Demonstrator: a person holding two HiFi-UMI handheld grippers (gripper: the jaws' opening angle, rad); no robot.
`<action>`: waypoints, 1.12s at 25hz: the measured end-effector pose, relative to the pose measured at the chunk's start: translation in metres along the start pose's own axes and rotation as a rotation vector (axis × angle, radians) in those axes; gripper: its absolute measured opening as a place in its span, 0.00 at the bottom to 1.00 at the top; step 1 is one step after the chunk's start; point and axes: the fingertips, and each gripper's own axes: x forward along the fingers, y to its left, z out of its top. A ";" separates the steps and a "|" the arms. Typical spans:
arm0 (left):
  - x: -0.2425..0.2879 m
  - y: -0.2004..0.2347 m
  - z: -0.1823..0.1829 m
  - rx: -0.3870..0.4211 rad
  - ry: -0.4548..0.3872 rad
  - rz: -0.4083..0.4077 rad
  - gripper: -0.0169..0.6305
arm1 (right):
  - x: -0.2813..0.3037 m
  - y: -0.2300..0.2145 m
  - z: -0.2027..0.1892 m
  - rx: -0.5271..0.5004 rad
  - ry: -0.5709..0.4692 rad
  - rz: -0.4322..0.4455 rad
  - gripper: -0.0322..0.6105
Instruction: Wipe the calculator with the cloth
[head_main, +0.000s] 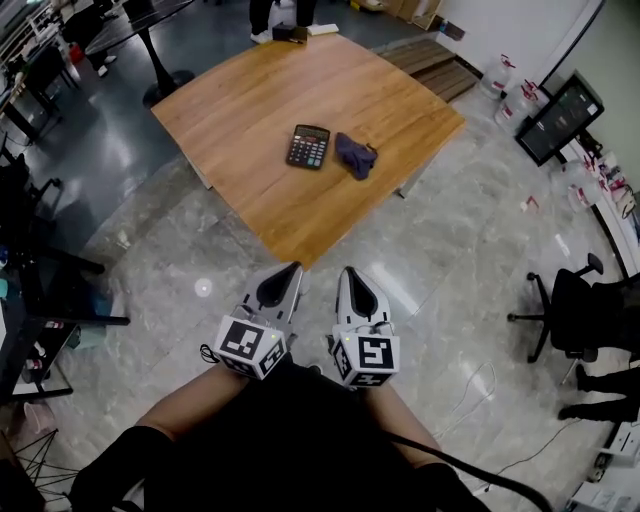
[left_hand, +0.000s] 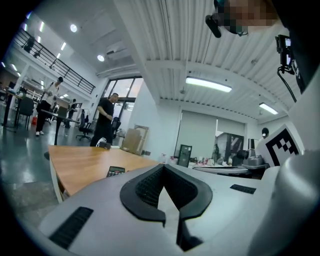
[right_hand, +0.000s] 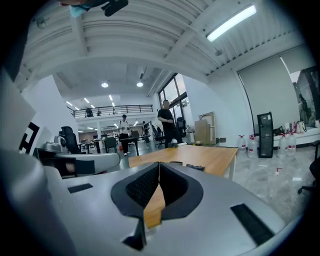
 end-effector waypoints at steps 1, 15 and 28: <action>0.010 0.010 0.000 -0.008 0.002 0.003 0.04 | 0.013 -0.001 0.000 -0.004 0.006 0.005 0.07; 0.179 0.200 0.016 -0.019 0.112 -0.042 0.04 | 0.246 -0.028 0.019 0.016 0.090 -0.054 0.07; 0.300 0.290 -0.040 -0.031 0.207 0.031 0.04 | 0.390 -0.093 -0.027 0.005 0.193 -0.042 0.07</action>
